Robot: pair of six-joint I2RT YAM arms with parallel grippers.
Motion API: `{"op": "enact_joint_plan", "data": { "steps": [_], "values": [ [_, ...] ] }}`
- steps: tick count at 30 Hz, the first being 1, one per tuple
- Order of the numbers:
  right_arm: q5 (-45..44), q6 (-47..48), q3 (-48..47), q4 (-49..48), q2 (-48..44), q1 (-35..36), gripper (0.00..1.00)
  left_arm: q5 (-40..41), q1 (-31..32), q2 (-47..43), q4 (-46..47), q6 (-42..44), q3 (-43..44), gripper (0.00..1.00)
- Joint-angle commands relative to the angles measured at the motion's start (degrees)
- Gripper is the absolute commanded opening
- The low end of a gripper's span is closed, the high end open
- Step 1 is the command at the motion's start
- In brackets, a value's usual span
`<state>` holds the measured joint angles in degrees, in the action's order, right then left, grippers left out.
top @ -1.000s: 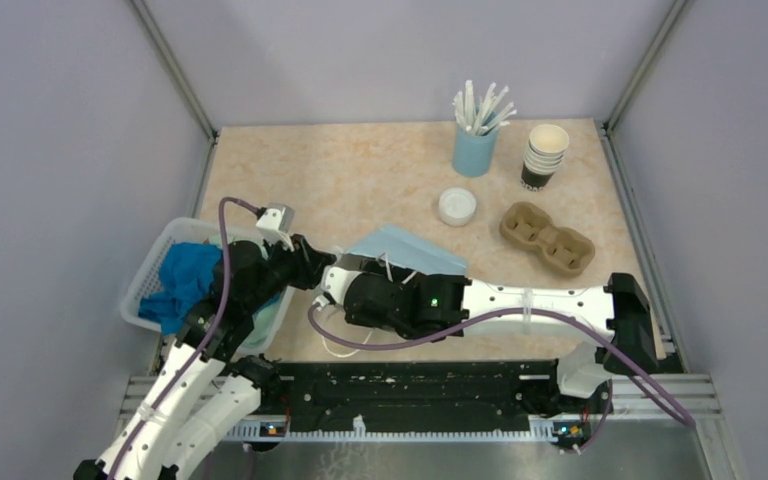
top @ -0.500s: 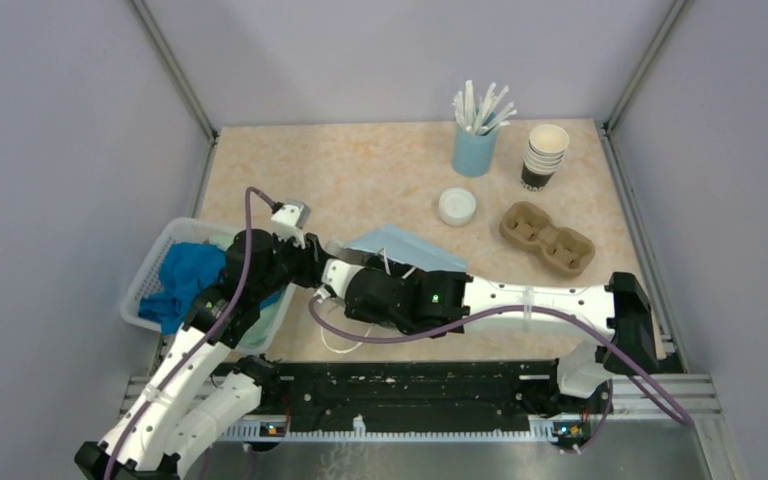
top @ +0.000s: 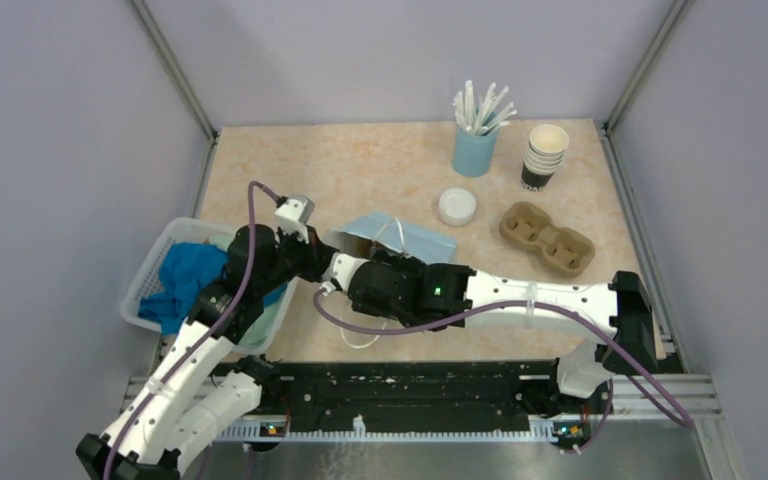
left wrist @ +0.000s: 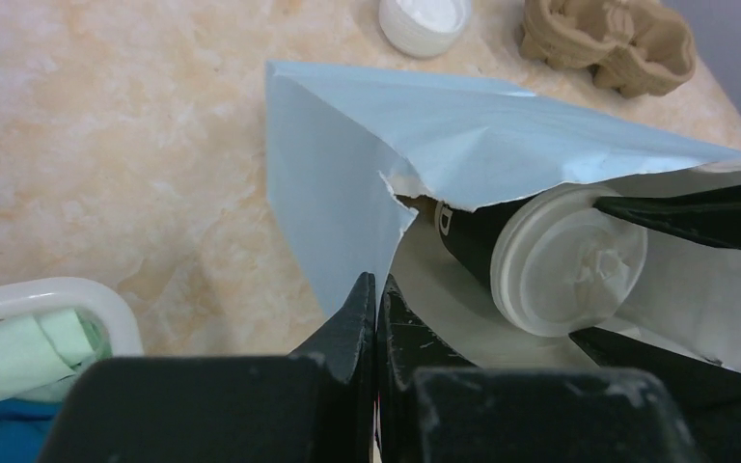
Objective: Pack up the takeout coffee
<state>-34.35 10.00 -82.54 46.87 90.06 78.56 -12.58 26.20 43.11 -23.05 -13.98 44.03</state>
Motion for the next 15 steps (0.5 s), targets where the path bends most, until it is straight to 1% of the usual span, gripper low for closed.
{"op": "enact_joint_plan", "data": {
  "steps": [1,8,12,15],
  "values": [
    [-0.83,0.90,0.04,-2.70,-2.02,-1.51,0.64,3.69,0.16,-6.44,3.67,-1.79,0.18,0.00],
    [2.14,6.60,5.70,-10.74,-5.45,-3.73,0.65,2.20,0.16,-11.75,2.64,-3.86,-6.23,0.00],
    [3.44,8.68,4.83,-13.20,-5.71,-5.98,0.65,1.11,0.17,-12.31,2.08,-3.63,-6.77,0.00],
    [4.16,11.10,3.94,-14.28,-4.93,-6.40,0.65,0.99,0.17,-11.65,0.65,-3.35,-6.10,0.00]
  ]
}}
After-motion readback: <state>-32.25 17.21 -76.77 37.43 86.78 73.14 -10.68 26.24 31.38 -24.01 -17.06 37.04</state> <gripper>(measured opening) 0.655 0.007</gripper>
